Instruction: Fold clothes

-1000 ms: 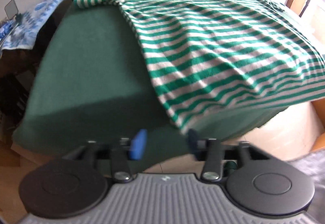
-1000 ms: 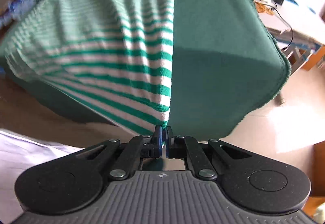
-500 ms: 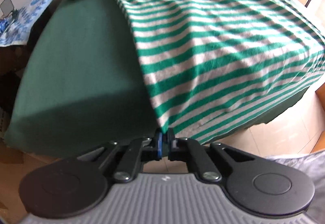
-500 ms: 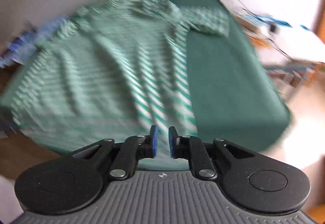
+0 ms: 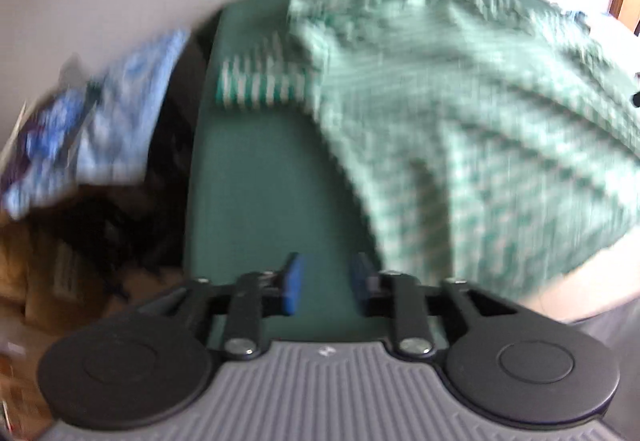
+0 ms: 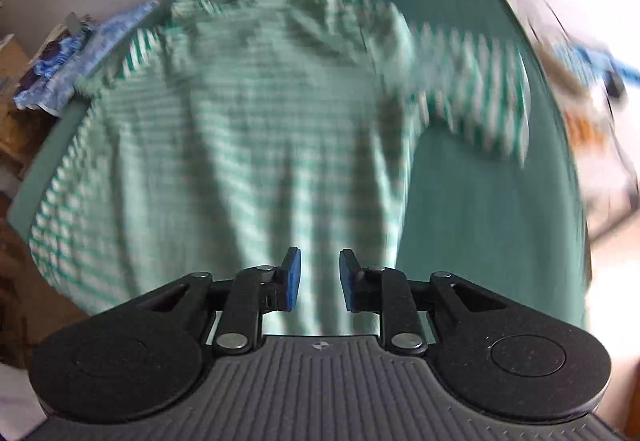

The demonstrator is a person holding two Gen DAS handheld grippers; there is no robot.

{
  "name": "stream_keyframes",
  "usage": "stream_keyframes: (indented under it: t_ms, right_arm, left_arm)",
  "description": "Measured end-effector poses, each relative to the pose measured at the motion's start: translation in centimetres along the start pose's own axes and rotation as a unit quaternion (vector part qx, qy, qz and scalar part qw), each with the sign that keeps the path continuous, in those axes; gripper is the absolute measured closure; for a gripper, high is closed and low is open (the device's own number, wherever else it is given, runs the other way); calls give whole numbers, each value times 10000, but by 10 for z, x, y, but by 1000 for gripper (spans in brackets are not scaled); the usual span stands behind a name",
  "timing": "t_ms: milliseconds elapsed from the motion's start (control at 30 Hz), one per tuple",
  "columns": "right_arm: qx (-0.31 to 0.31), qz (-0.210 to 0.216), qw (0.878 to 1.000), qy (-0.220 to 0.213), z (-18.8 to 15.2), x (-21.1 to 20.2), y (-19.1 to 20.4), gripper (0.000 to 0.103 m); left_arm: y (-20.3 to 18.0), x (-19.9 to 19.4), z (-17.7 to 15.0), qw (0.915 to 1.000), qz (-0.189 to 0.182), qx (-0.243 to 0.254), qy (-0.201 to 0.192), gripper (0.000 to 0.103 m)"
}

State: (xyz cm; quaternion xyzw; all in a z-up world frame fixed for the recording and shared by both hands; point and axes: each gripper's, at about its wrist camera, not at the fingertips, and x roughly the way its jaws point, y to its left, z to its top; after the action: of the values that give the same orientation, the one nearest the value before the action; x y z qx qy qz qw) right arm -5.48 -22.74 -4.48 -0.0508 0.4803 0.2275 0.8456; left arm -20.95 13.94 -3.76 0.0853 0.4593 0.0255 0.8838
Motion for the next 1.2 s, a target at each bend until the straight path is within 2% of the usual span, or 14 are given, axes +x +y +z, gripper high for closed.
stream_keyframes:
  t_ms: [67, 133, 233, 300, 333, 400, 500, 533, 600, 667, 733, 933, 1033, 1200]
  right_arm:
    - [-428, 64, 9989, -191, 57, -4, -5, 60]
    - [-795, 70, 9963, -311, 111, -9, -9, 52]
    - [-1124, 143, 9930, -344, 187, -13, -14, 50]
    - [-1203, 260, 9917, -377, 230, -11, -18, 43]
    - [-1222, 288, 9910, -467, 245, -8, -19, 36]
    - [-1254, 323, 9892, -692, 271, 0, -19, 32]
    - [-691, 500, 9925, -871, 292, 24, -27, 24]
    - [-463, 485, 9951, -726, 292, 35, -32, 17]
    - [-89, 474, 9979, -427, 286, 58, -45, 18]
    - [310, 102, 9984, -457, 260, 73, -69, 27]
    - [814, -510, 9951, -227, 232, 87, -103, 30]
    - [2649, -1389, 9541, 149, 129, 88, -220, 34]
    - [3052, -1358, 9425, 27, 92, 83, -241, 34]
    - [2869, -1441, 9462, -397, 76, 89, -236, 33]
  left_arm:
    - [2, 4, 58, 9995, 126, 203, -226, 60]
    - [2, 11, 118, 9982, 257, 370, -388, 59]
    - [0, 25, 209, 9945, 695, 571, -538, 53]
    - [-5, 30, 261, 9897, 1024, 658, -749, 36]
    - [-8, 34, 281, 9875, 1117, 672, -888, 31]
    - [-16, 46, 309, 9841, 1189, 582, -1181, 18]
    - [-33, 77, 326, 9834, 1084, 565, -1344, 24]
    - [-40, 88, 328, 9836, 1028, 573, -1363, 27]
    - [-53, 116, 320, 9871, 811, 606, -1237, 38]
    - [-66, 142, 305, 9911, 465, 629, -1077, 42]
    - [-82, 165, 288, 9921, 172, 785, -968, 53]
    - [-134, 210, 282, 9877, -705, 1112, -848, 75]
    - [-161, 228, 291, 9826, -1197, 1194, -768, 79]
    - [-217, 254, 307, 9716, -1639, 1579, -644, 79]
